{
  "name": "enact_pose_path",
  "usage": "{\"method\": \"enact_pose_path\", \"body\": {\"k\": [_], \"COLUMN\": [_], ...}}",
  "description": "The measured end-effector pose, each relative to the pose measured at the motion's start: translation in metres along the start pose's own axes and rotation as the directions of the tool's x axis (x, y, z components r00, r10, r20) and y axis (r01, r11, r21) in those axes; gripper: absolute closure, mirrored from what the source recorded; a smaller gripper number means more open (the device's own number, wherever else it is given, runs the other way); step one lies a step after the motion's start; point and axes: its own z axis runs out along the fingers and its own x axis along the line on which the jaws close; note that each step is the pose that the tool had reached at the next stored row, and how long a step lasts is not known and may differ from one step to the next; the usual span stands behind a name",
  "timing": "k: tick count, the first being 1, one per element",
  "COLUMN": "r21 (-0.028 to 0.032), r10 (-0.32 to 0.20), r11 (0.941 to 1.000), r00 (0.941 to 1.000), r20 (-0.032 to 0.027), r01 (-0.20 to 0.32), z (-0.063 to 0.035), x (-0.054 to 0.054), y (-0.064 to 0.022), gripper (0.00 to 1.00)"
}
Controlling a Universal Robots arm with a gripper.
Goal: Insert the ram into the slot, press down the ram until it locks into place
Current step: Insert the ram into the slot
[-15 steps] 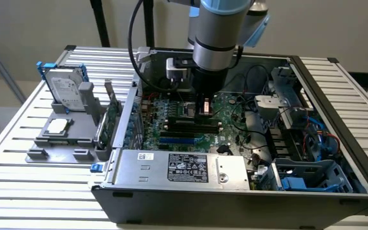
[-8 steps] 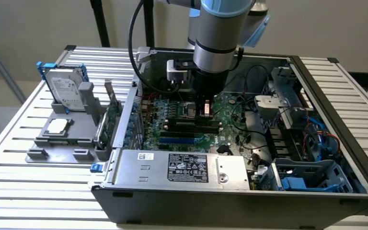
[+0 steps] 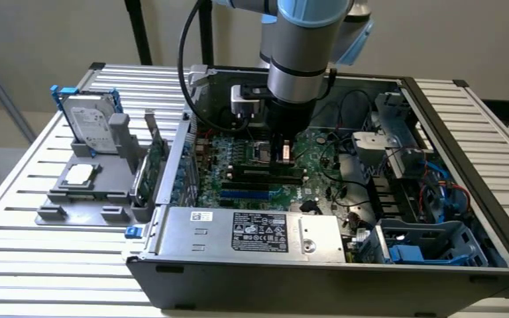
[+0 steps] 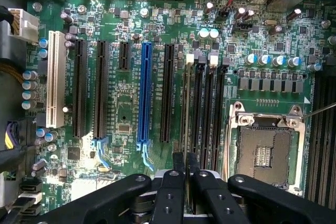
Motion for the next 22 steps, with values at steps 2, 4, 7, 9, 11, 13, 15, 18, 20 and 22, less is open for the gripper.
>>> {"method": "enact_pose_path", "body": {"k": [2,4,7,9,11,13,15,18,20,22], "r21": [0.0001,0.0,-0.0001,-0.0002,-0.0001,-0.0001,-0.0001,-0.0001,0.0003,0.0035], "r10": [0.0,0.0,0.0,0.0,0.0,0.0,0.0,0.0,0.0,0.001], "r11": [1.0,1.0,1.0,1.0,1.0,1.0,1.0,1.0,1.0,1.0], "r00": [1.0,1.0,1.0,1.0,1.0,1.0,1.0,1.0,0.9999,0.9999], "r20": [-0.0009,-0.003,-0.0068,-0.0082,-0.0084,-0.0084,-0.0084,-0.0097,-0.0111,-0.0121], "r01": [0.0,0.0,0.0,0.0,0.0,0.0,0.0,0.0,0.0,0.0], "z": [0.0001,0.0004,0.0006,0.0007,0.001,0.001,0.001,0.001,0.001,0.001], "x": [0.0,0.0,0.0,0.0001,-0.0002,-0.0003,-0.0003,-0.0005,-0.0004,-0.0005], "y": [-0.0002,-0.0003,-0.0005,-0.0005,-0.0006,-0.0006,-0.0006,-0.0006,-0.0006,-0.0003], "gripper": [0.87,0.87,0.87,0.87,0.87,0.87,0.87,0.87,0.87,0.87]}}
